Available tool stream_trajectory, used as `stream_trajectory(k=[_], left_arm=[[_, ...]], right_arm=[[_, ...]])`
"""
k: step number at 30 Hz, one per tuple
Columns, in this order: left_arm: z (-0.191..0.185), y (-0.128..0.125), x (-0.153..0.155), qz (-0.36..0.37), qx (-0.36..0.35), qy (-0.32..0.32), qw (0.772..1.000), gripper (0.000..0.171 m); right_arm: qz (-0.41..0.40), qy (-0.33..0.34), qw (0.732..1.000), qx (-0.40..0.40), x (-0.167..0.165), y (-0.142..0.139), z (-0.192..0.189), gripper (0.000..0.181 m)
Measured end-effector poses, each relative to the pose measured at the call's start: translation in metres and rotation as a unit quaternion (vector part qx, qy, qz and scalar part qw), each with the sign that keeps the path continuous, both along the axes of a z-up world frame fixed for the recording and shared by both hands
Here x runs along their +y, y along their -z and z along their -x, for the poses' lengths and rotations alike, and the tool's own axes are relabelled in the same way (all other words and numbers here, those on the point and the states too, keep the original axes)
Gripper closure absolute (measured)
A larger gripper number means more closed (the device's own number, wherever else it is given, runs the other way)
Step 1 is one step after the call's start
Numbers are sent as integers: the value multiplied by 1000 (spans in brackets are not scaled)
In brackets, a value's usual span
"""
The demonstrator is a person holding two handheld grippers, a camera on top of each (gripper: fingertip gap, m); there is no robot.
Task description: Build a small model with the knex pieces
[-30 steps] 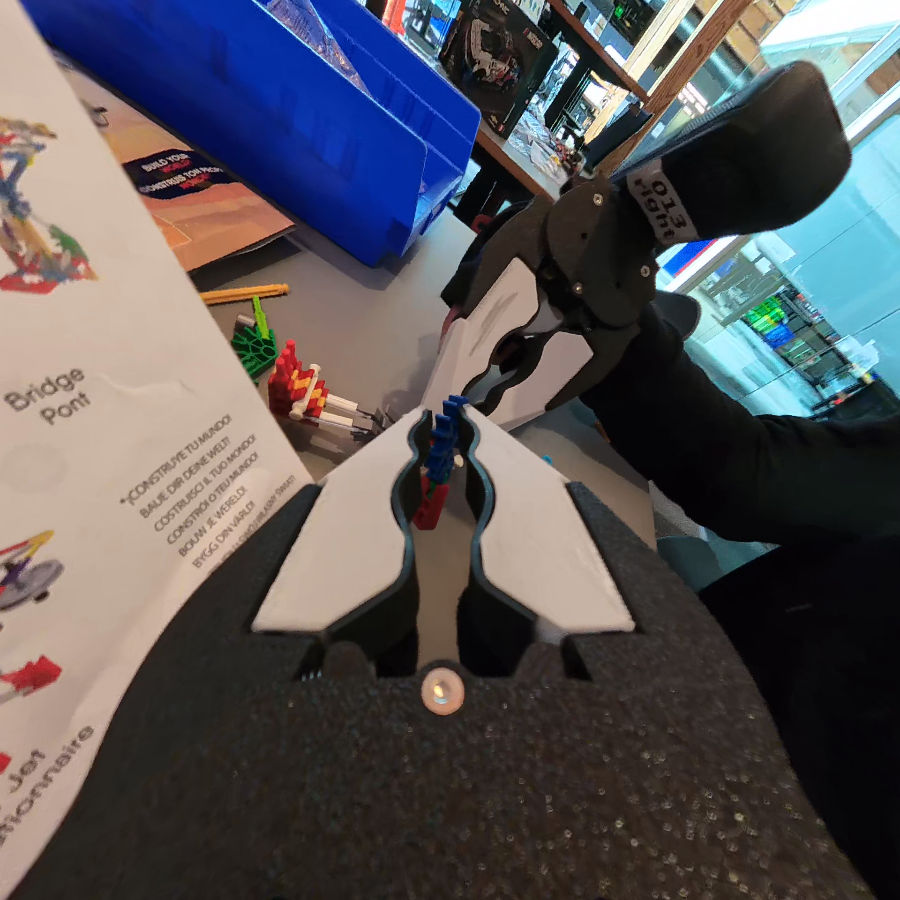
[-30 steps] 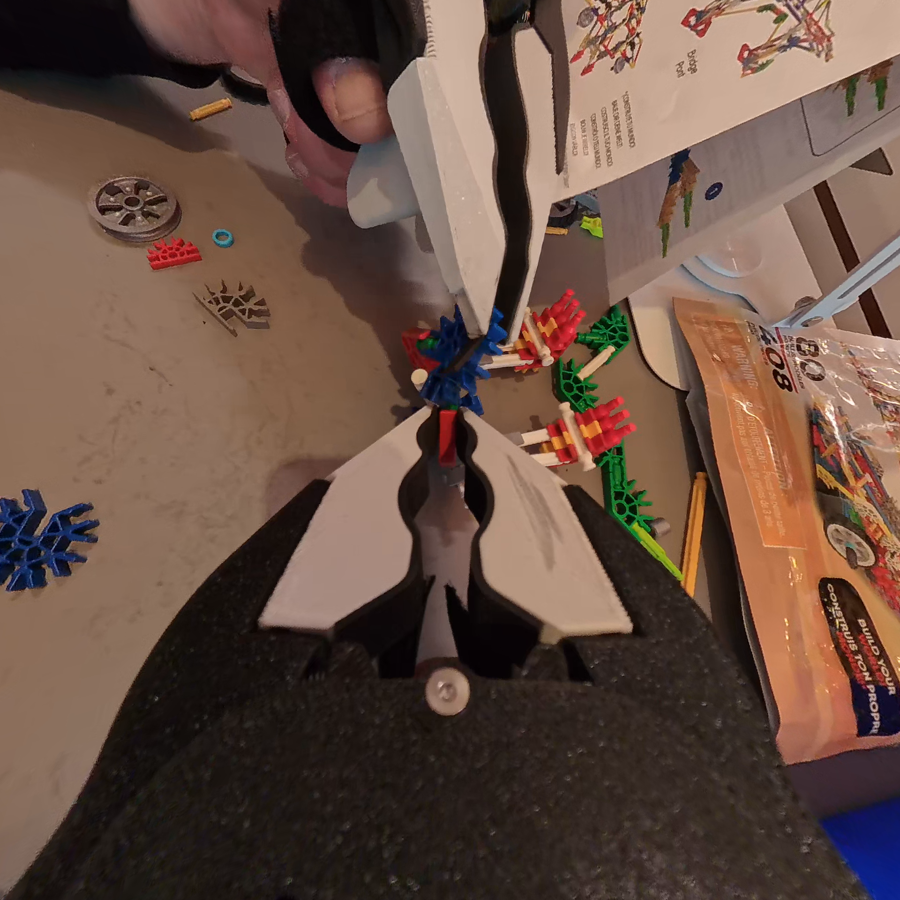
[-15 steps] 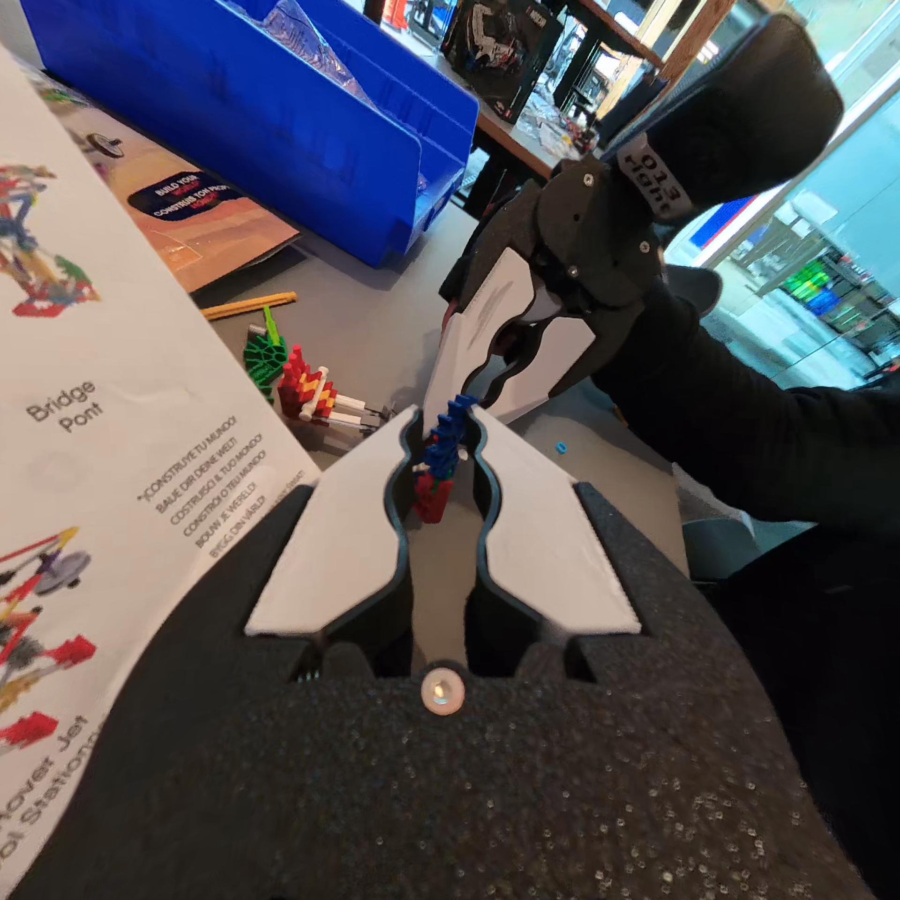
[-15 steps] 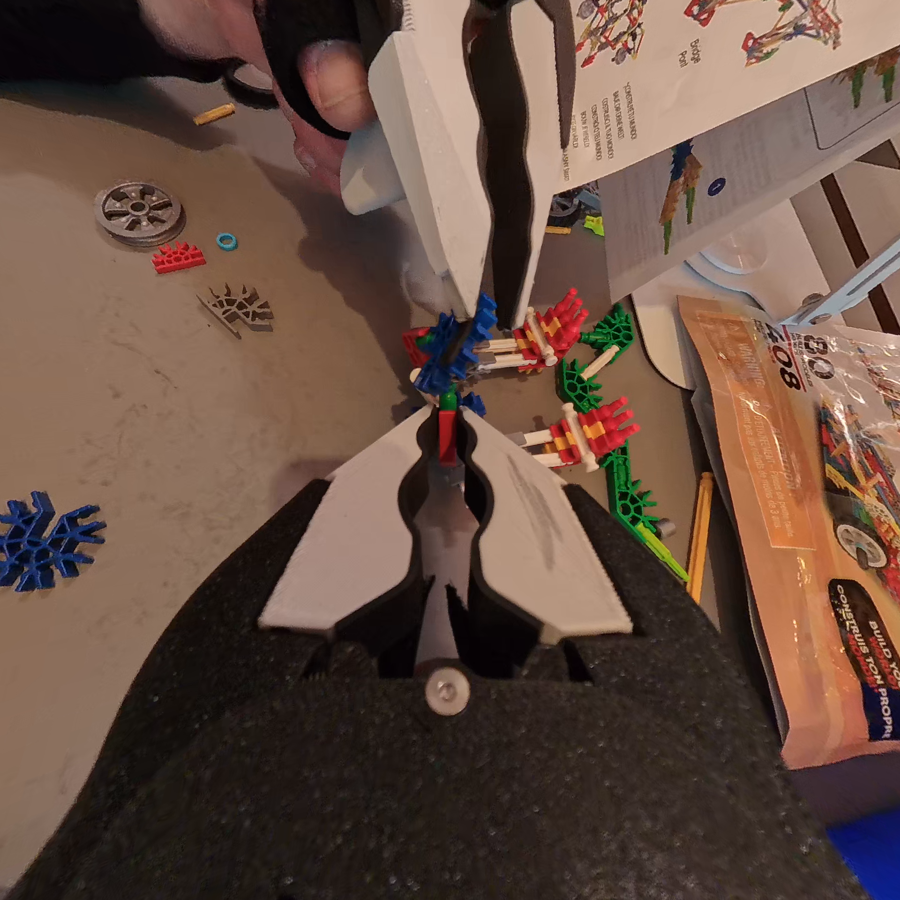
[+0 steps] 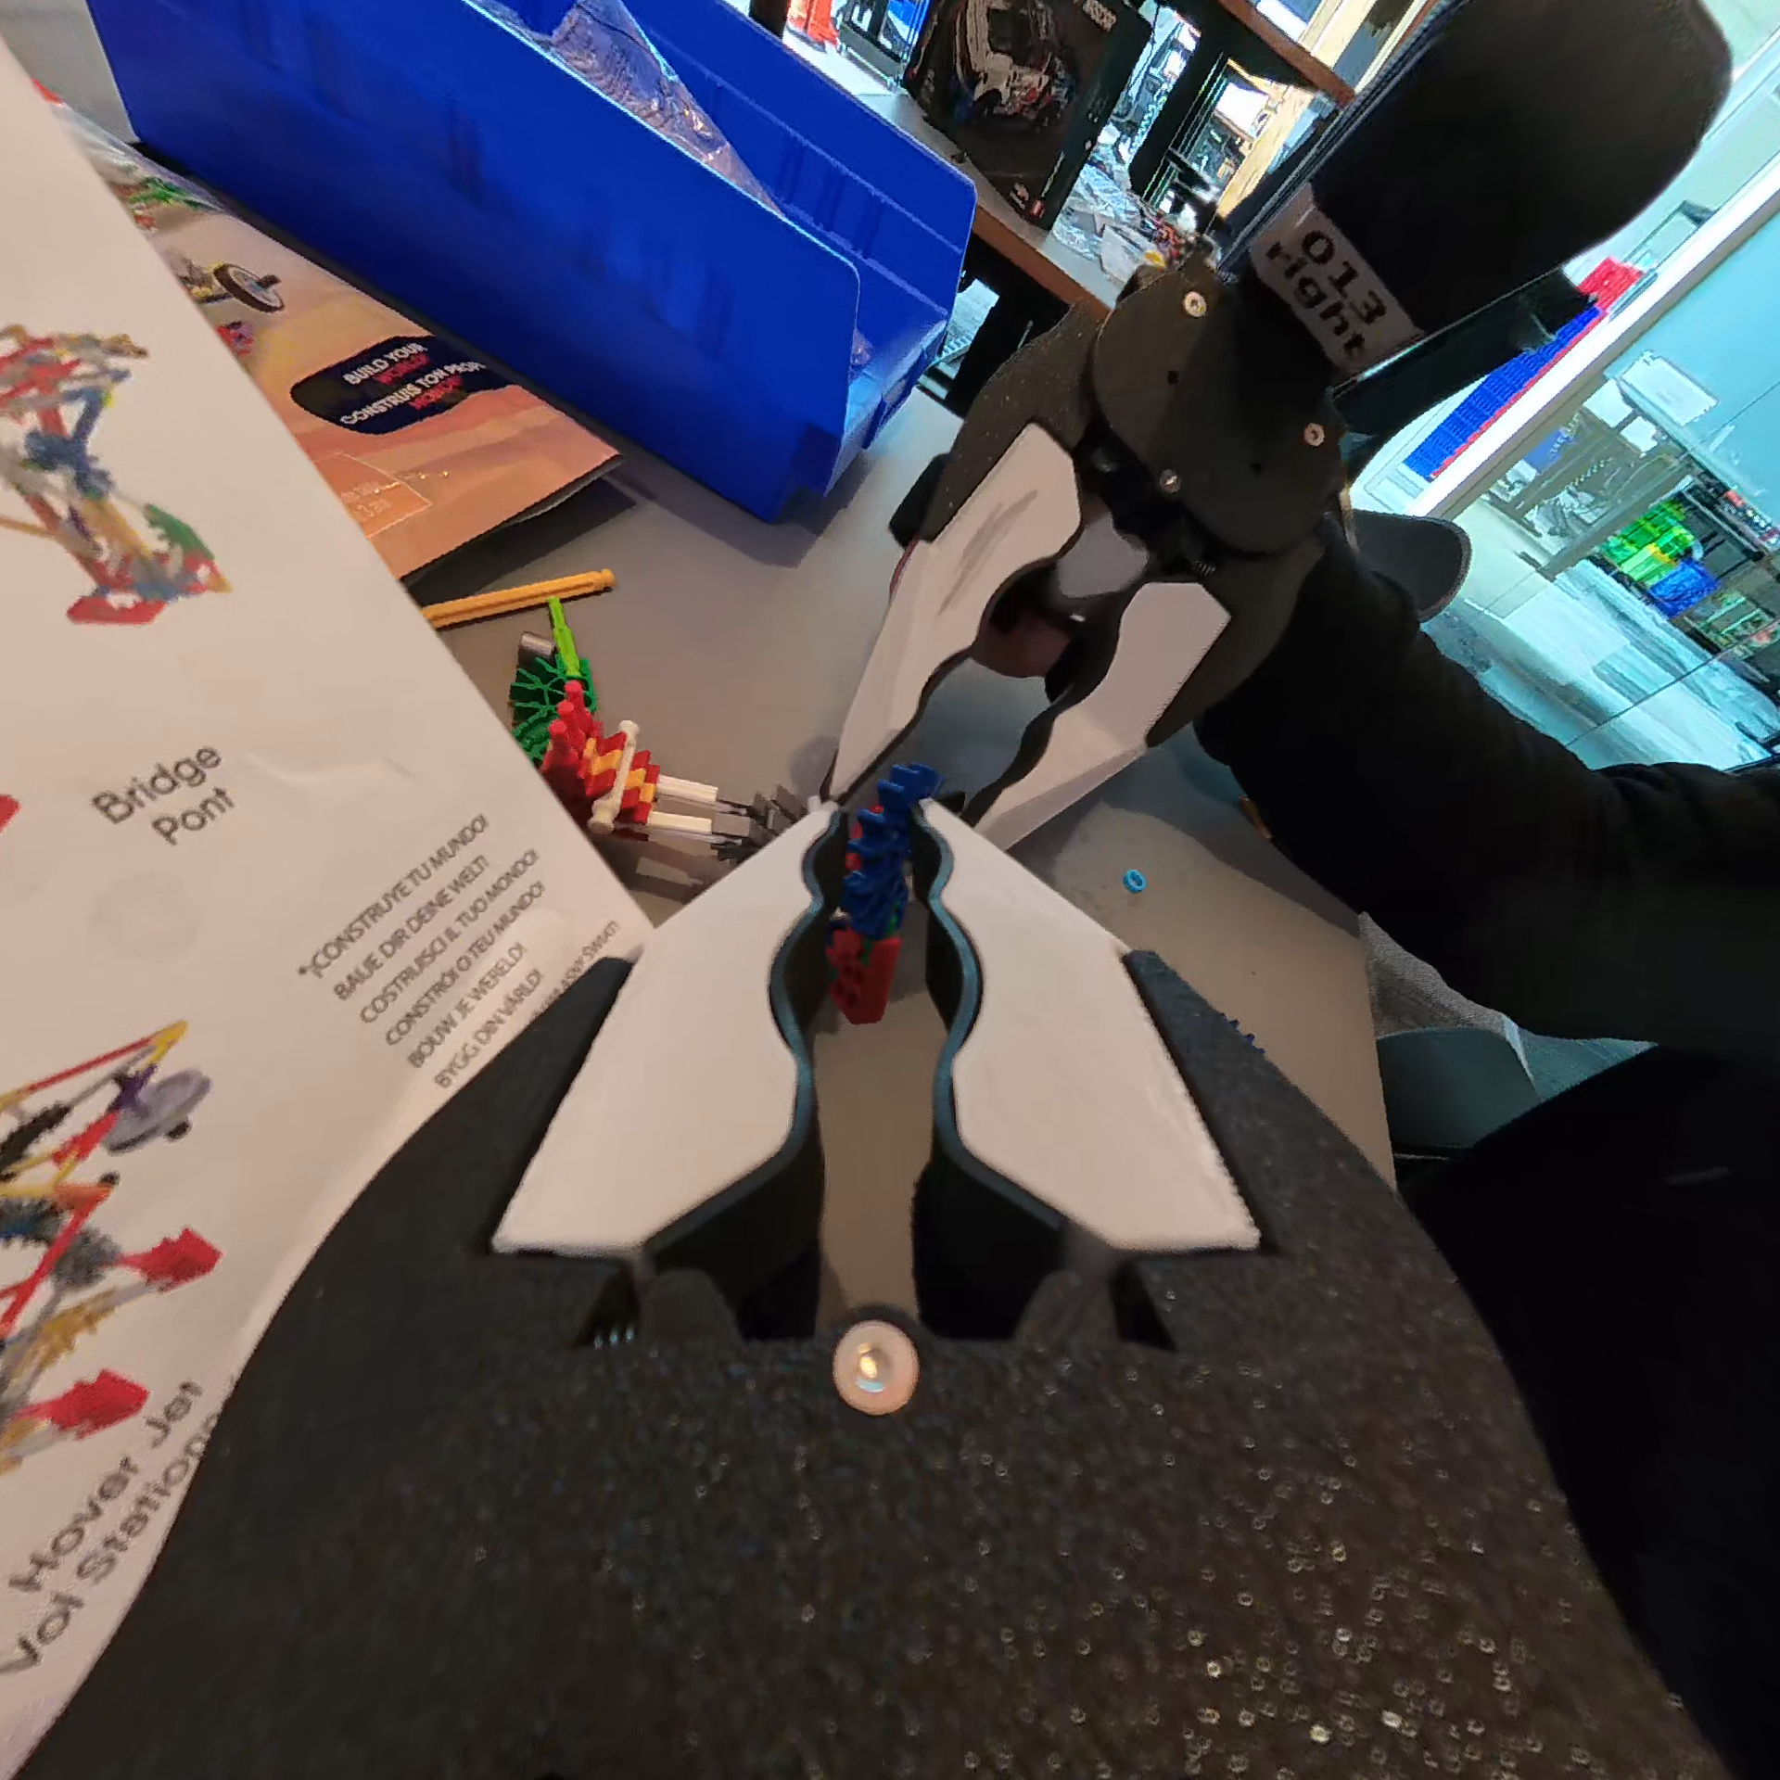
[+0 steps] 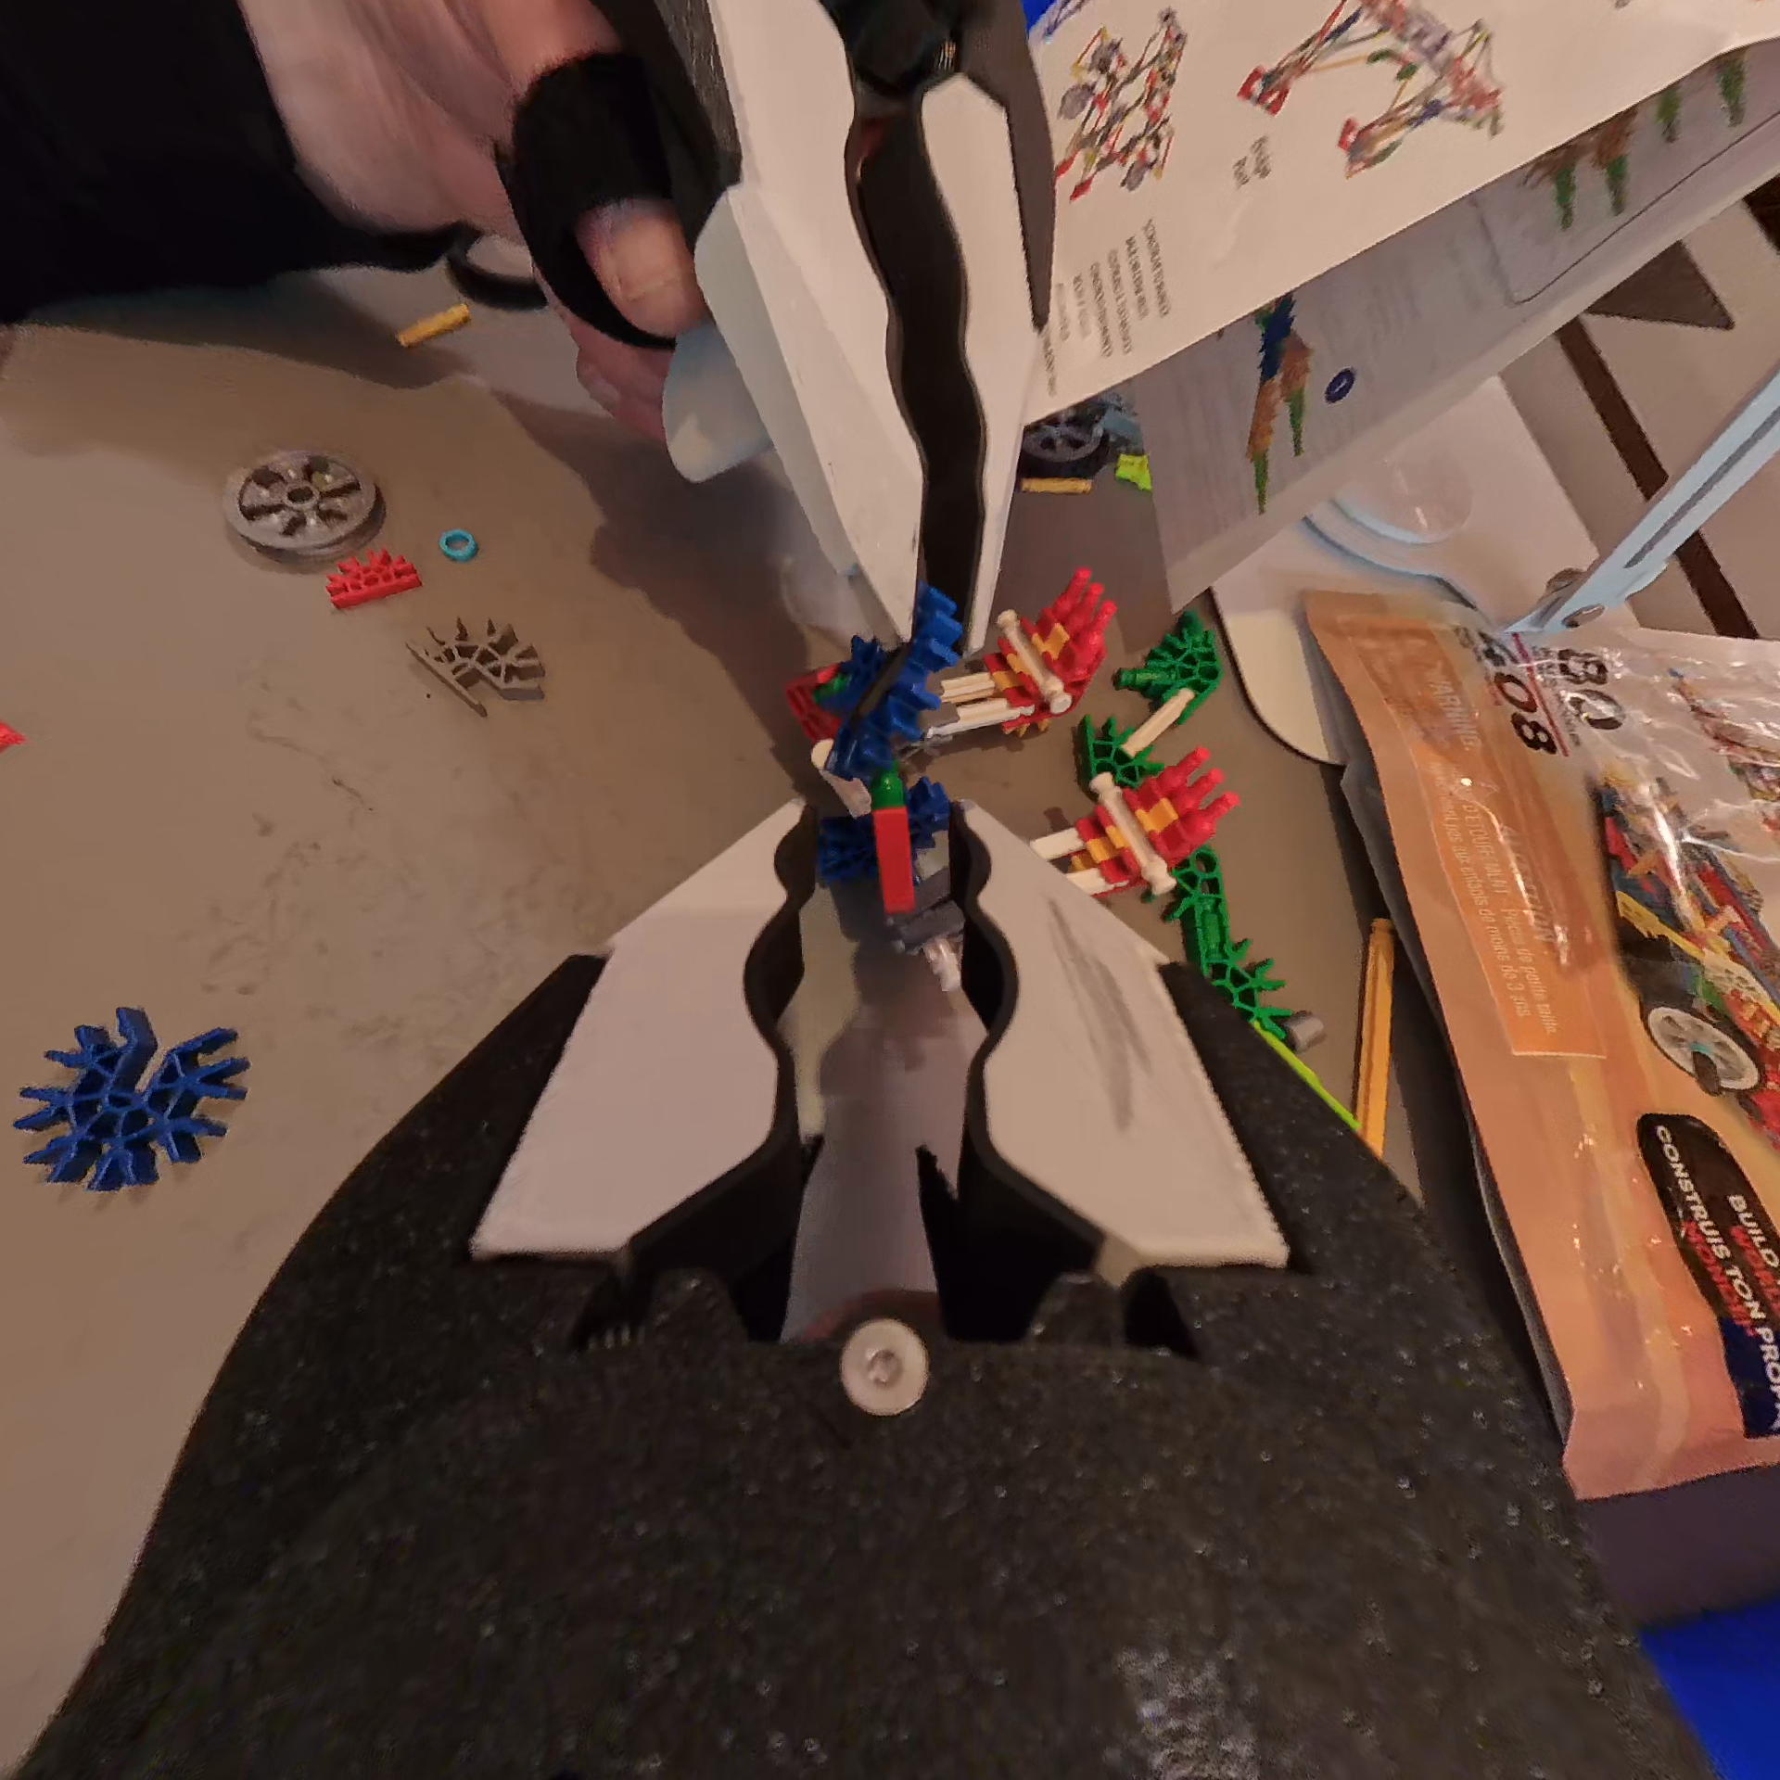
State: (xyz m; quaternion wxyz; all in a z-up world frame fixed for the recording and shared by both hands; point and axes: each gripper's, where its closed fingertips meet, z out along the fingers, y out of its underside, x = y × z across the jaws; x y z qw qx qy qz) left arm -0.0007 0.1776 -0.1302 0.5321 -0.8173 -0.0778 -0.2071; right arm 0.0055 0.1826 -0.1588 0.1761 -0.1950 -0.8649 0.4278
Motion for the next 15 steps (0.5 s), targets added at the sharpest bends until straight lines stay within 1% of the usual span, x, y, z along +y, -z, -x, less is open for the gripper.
stream_trajectory(k=[4,8,13,15], left_arm=[[-2,0,1,-2,-10,5,1000,164],[-7,1,2,-2,-9,15,1000,164],[-7,7,-5,19,46,16,999,141],[-10,14,-8,32,78,26,996,137]], right_arm=[[54,-4,998,-8,-9,-13,0,156],[93,-4,995,-45,-11,-14,1,169],[131,-8,987,-92,-13,-13,-2,175],[141,-12,984,-107,-16,-13,-4,175]])
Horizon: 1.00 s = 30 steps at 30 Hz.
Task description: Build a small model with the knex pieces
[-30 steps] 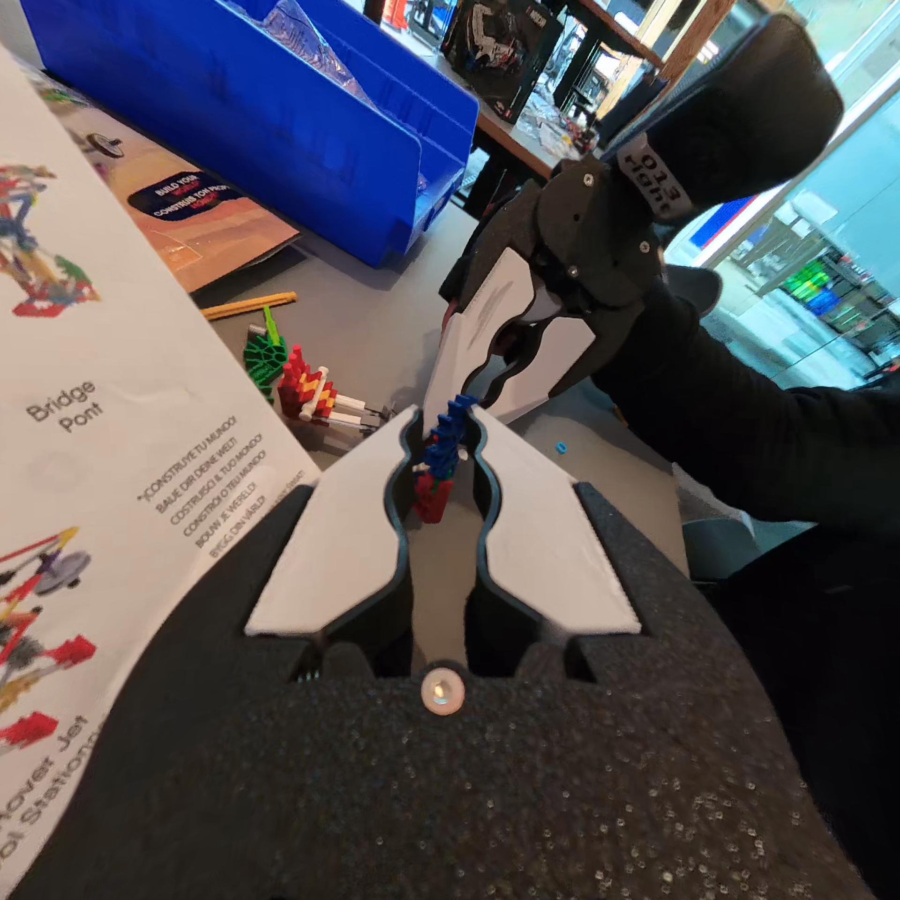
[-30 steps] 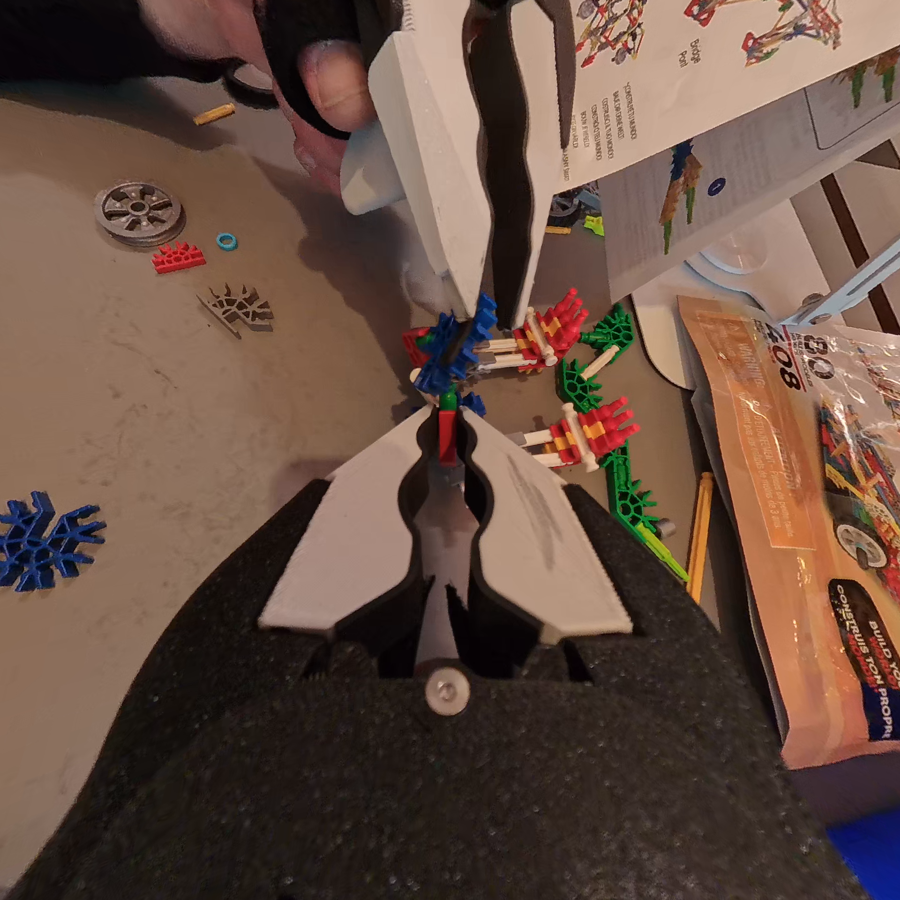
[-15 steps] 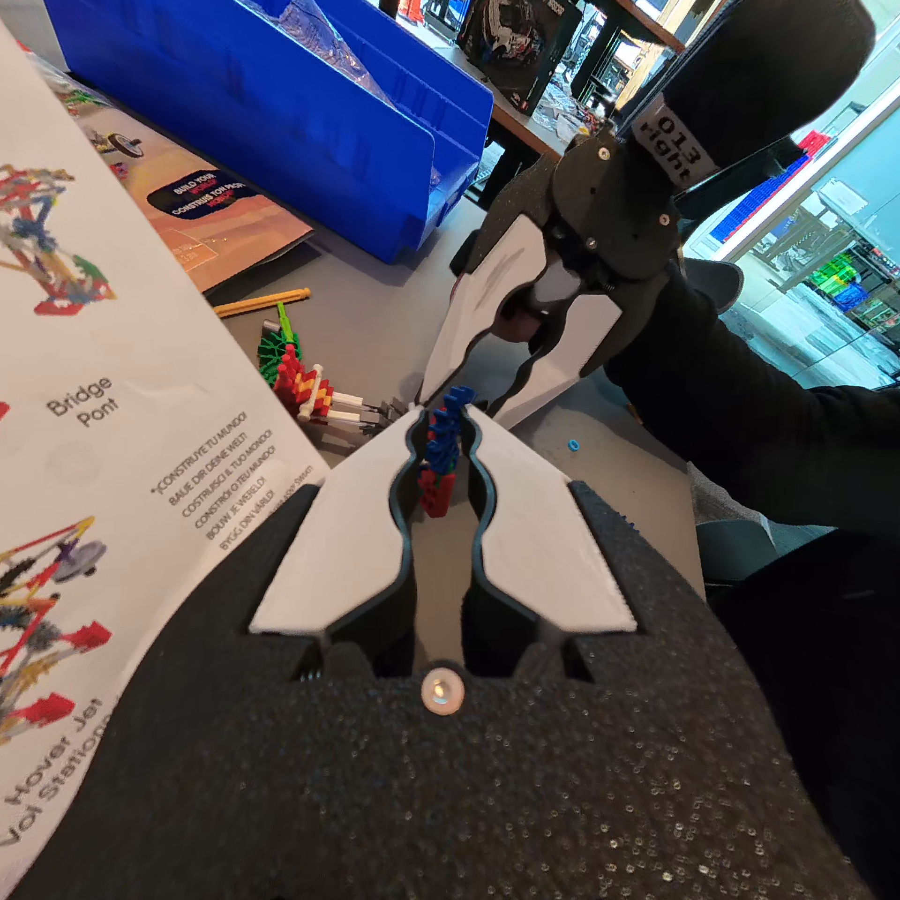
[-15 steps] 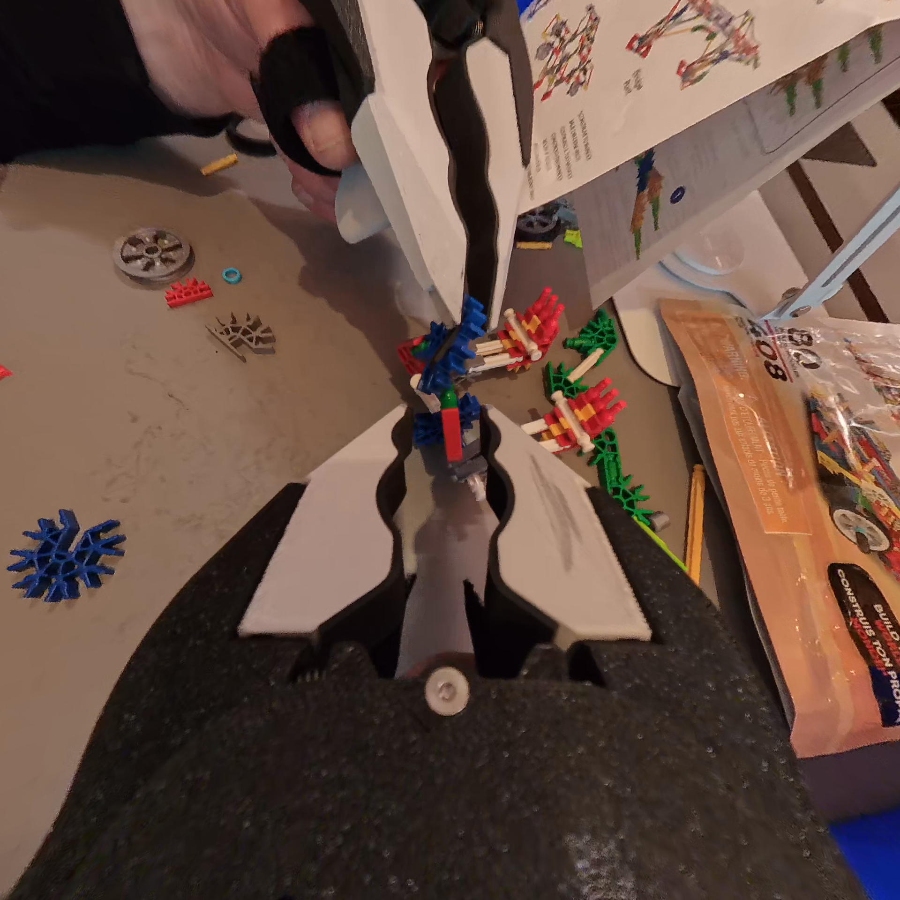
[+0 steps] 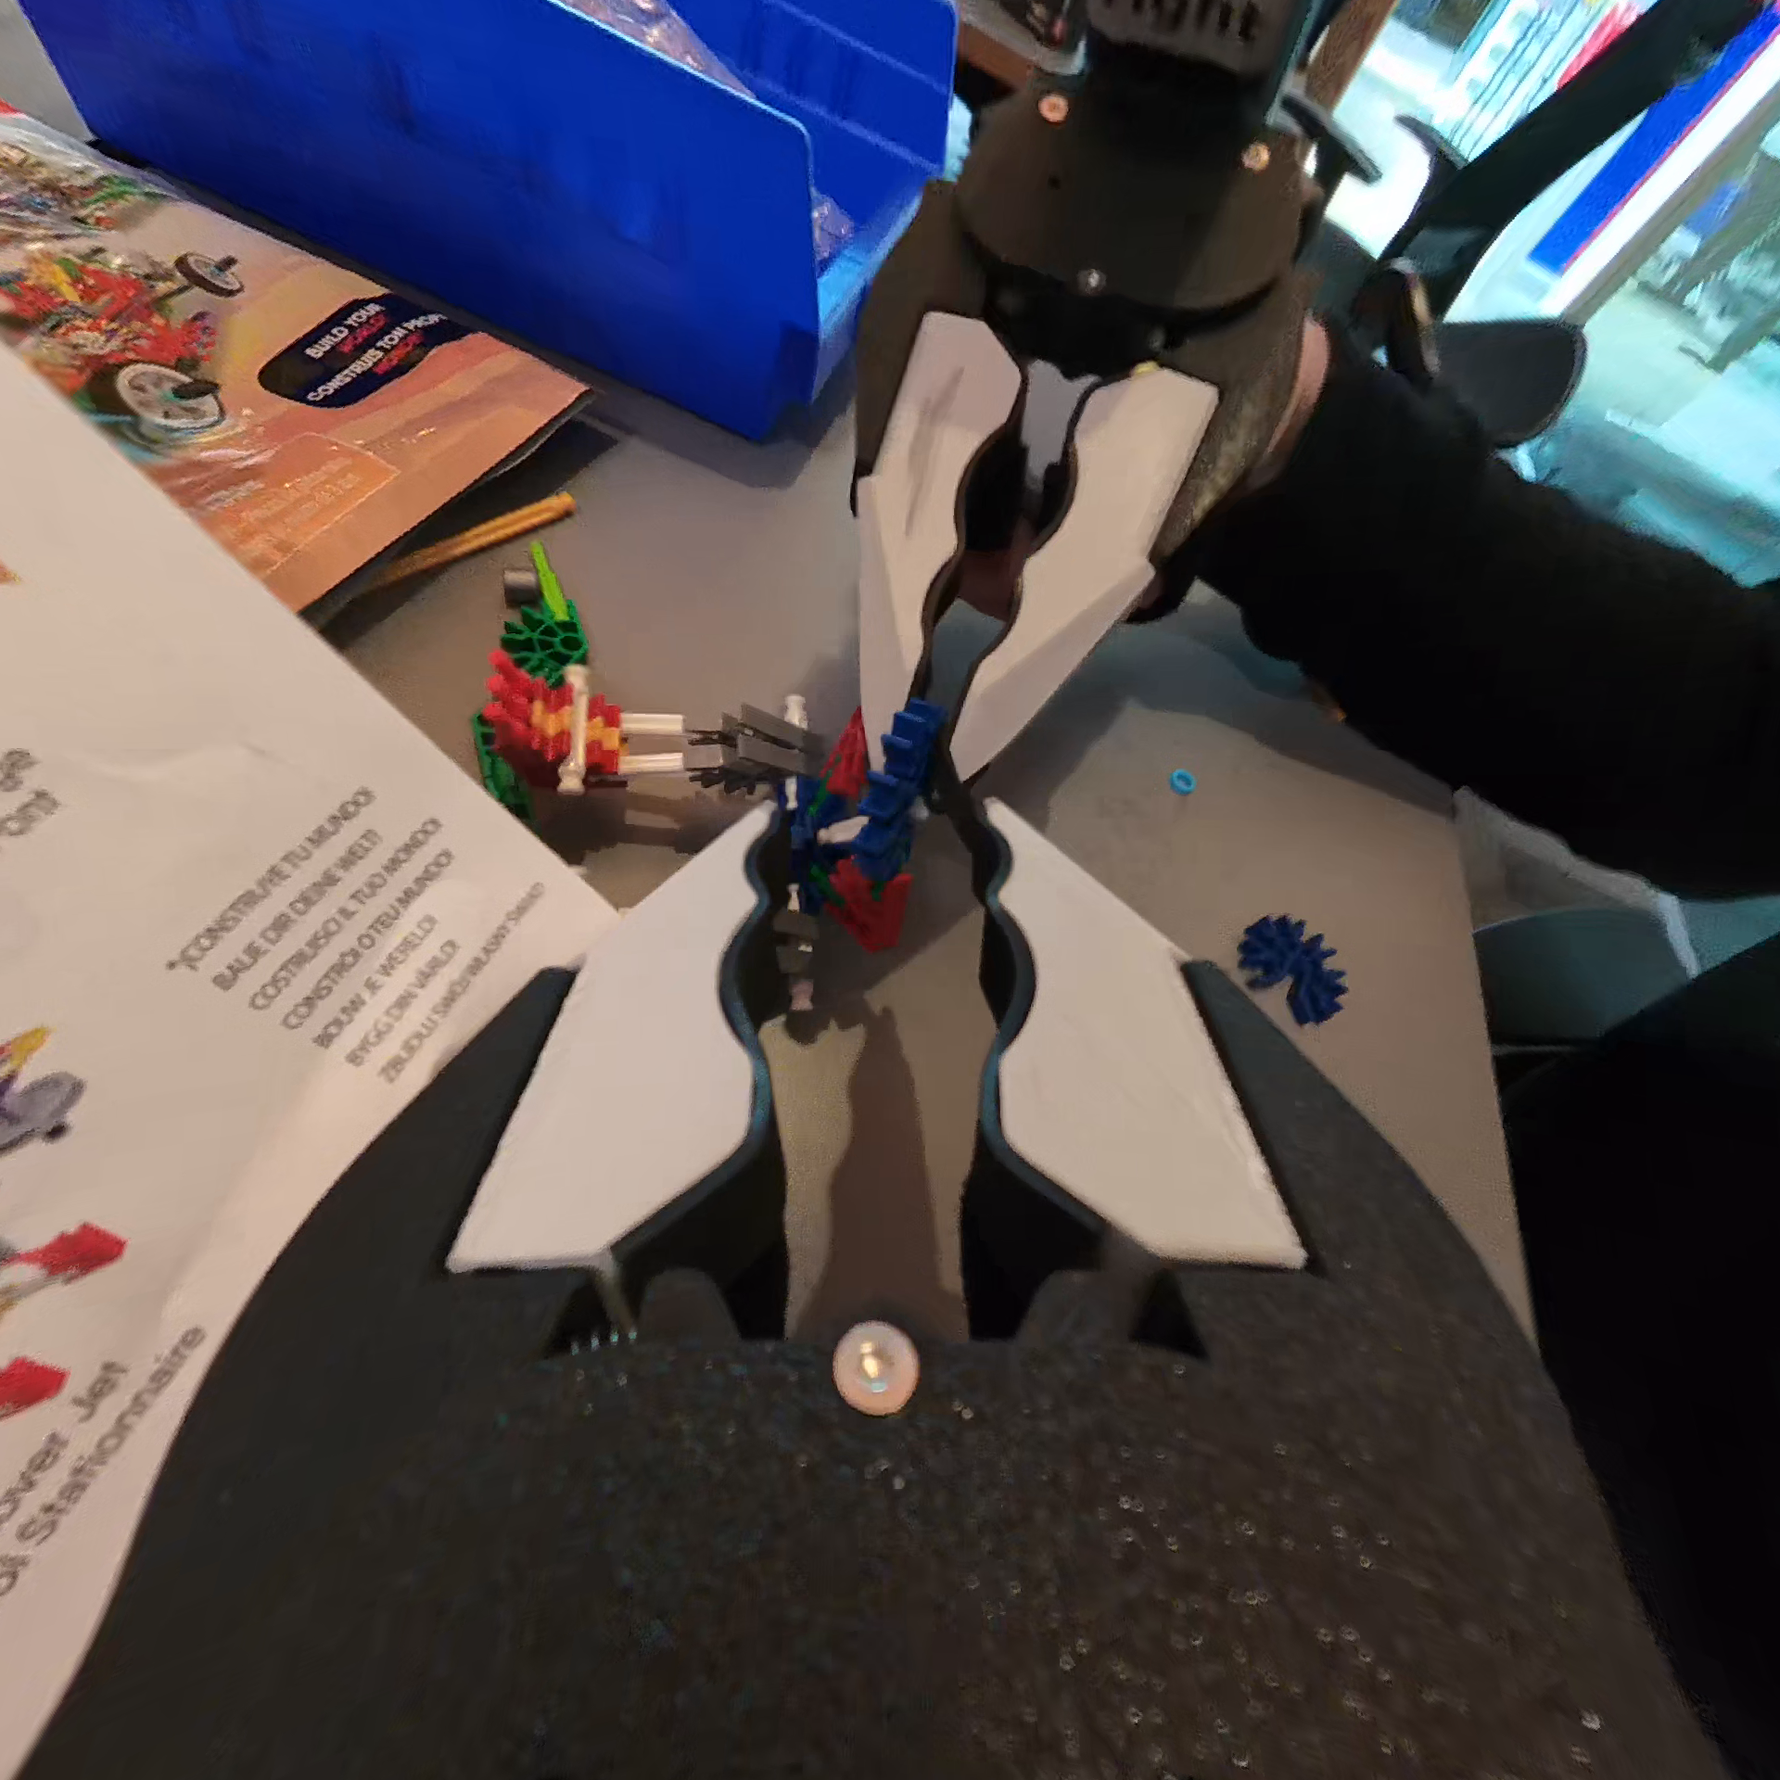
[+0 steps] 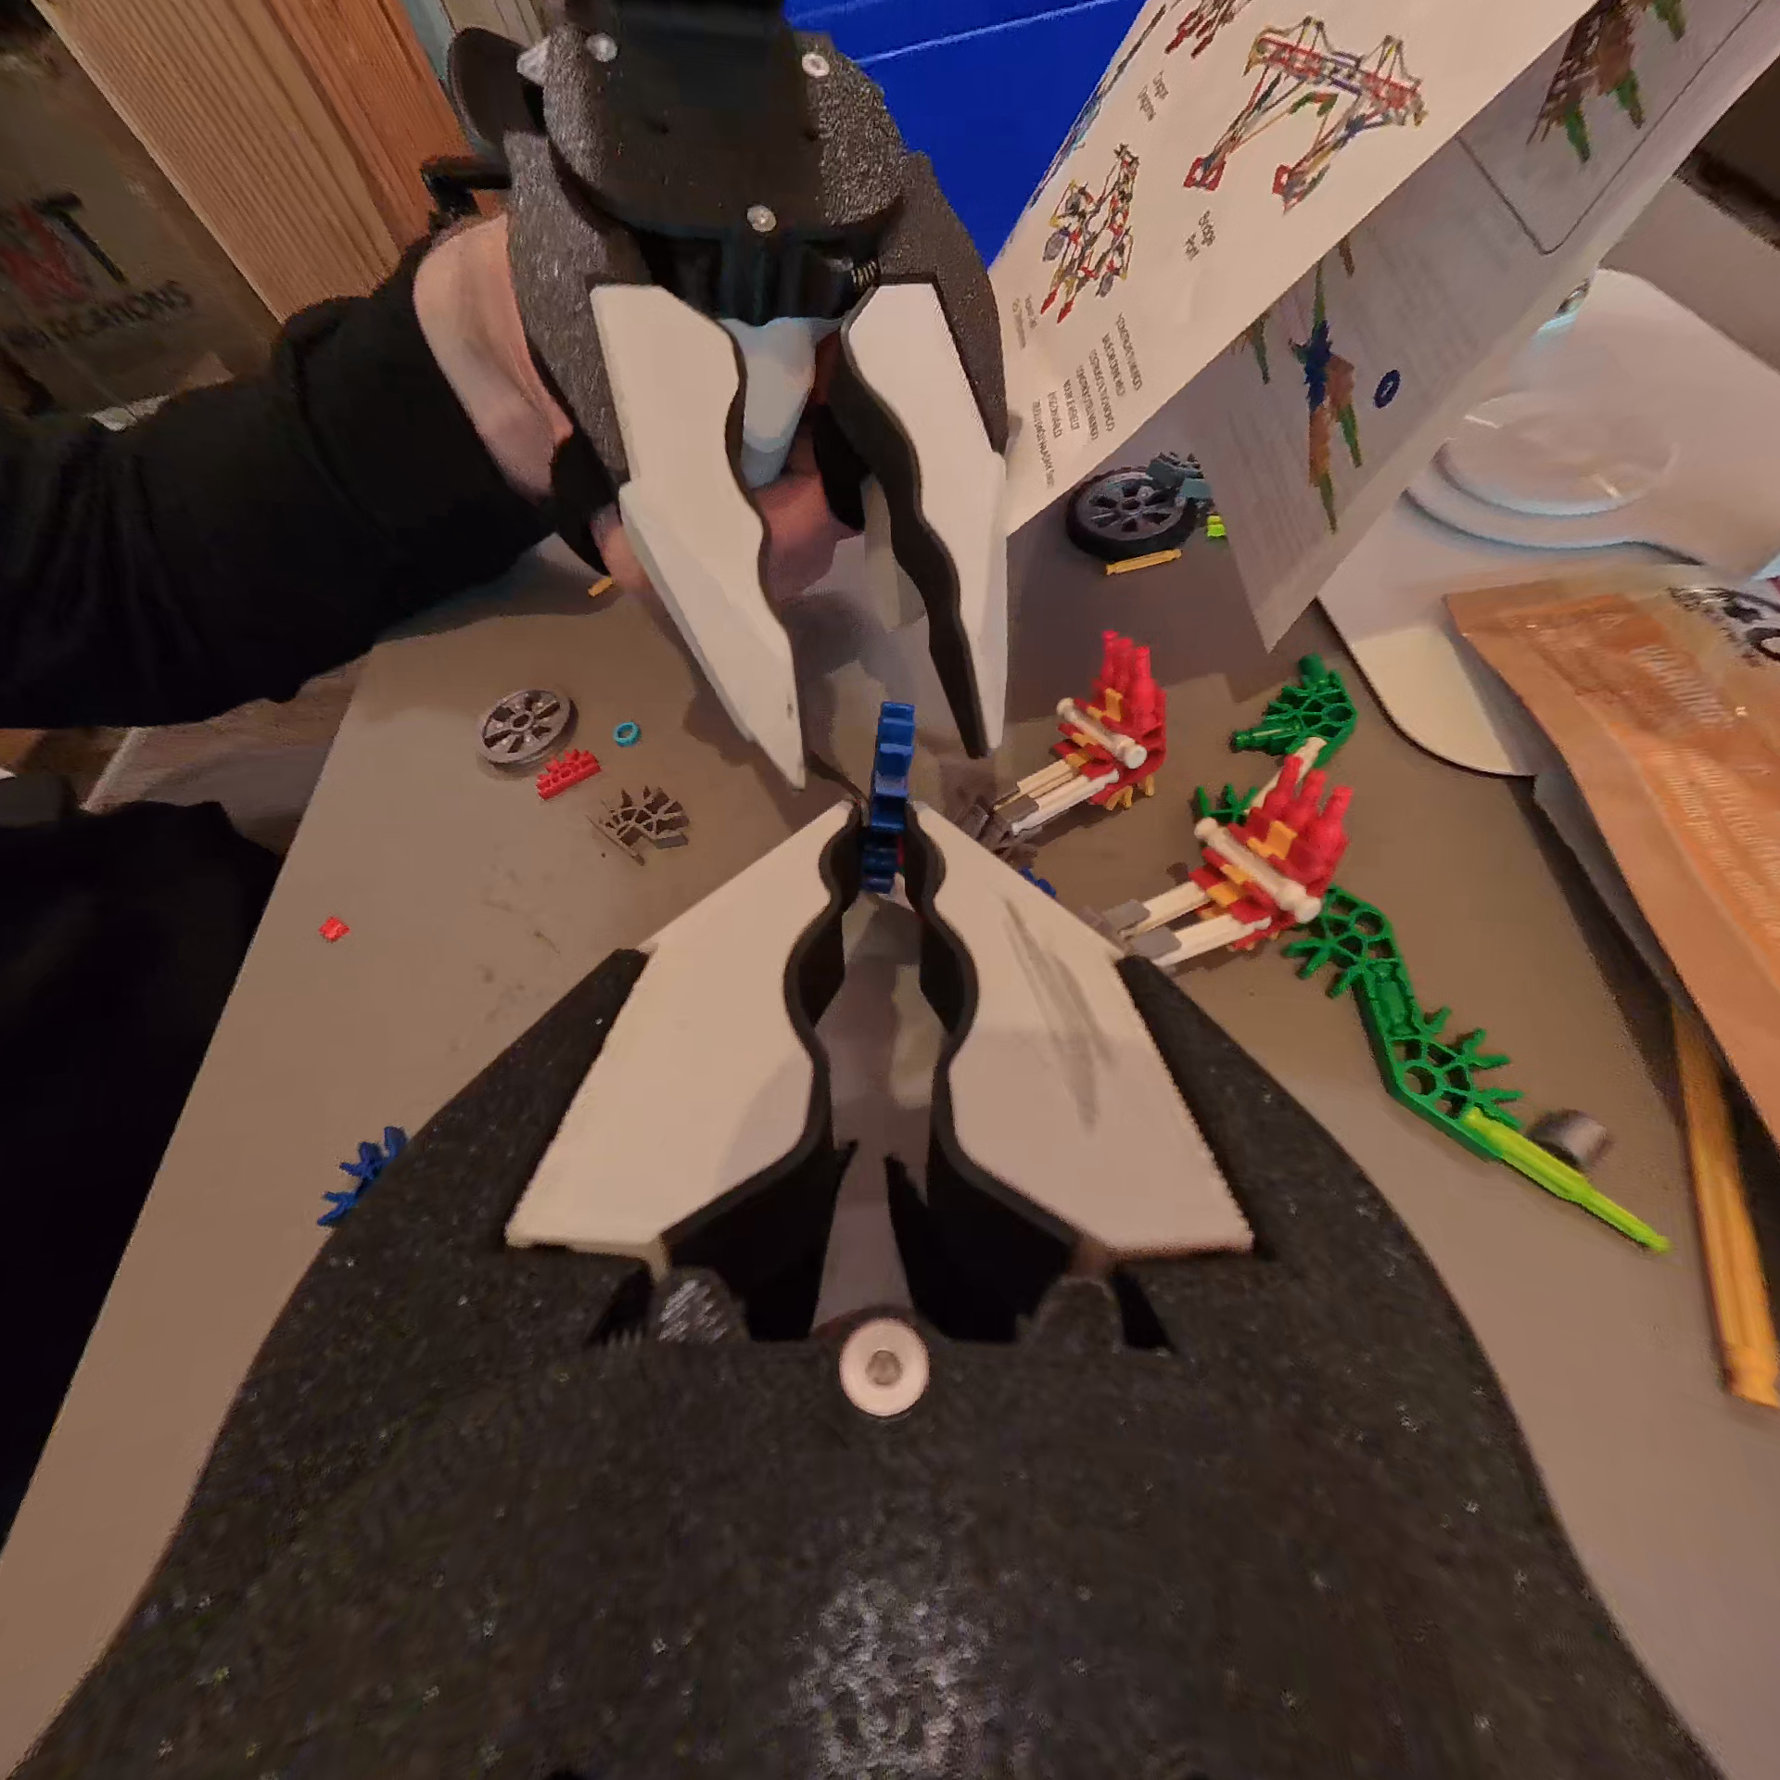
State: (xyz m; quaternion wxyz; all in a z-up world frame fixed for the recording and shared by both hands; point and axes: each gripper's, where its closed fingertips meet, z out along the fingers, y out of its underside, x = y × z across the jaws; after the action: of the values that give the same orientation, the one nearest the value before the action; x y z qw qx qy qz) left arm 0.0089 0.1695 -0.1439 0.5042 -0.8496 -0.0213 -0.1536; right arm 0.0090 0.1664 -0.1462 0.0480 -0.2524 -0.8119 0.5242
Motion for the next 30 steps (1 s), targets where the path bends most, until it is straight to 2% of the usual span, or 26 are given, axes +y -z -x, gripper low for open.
stream_trajectory(k=[3,10,13,17,20,23,27,30], left_arm=[[-1,9,-1,15,34,11,999,132],[0,-9,-5,-30,-11,16,999,131],[9,-19,-5,-57,-24,-4,998,129],[11,-35,-9,-91,-10,-4,996,134],[15,-24,-18,-47,40,-12,998,137],[2,-11,-22,-12,65,20,998,134],[-2,27,-16,58,133,36,989,132],[-9,44,-9,73,194,58,977,146]], right_arm=[[10,-5,1000,-15,-2,1,-1,175],[12,-14,1000,-14,-3,1,-4,172],[8,-8,1000,-8,0,1,-3,157],[2,1,1000,-1,3,1,0,164],[8,-1,1000,4,1,-3,0,164],[4,1,1000,10,-1,-3,1,163],[8,-1,1000,4,-3,-2,1,174],[15,5,1000,-6,-3,-2,3,176]])
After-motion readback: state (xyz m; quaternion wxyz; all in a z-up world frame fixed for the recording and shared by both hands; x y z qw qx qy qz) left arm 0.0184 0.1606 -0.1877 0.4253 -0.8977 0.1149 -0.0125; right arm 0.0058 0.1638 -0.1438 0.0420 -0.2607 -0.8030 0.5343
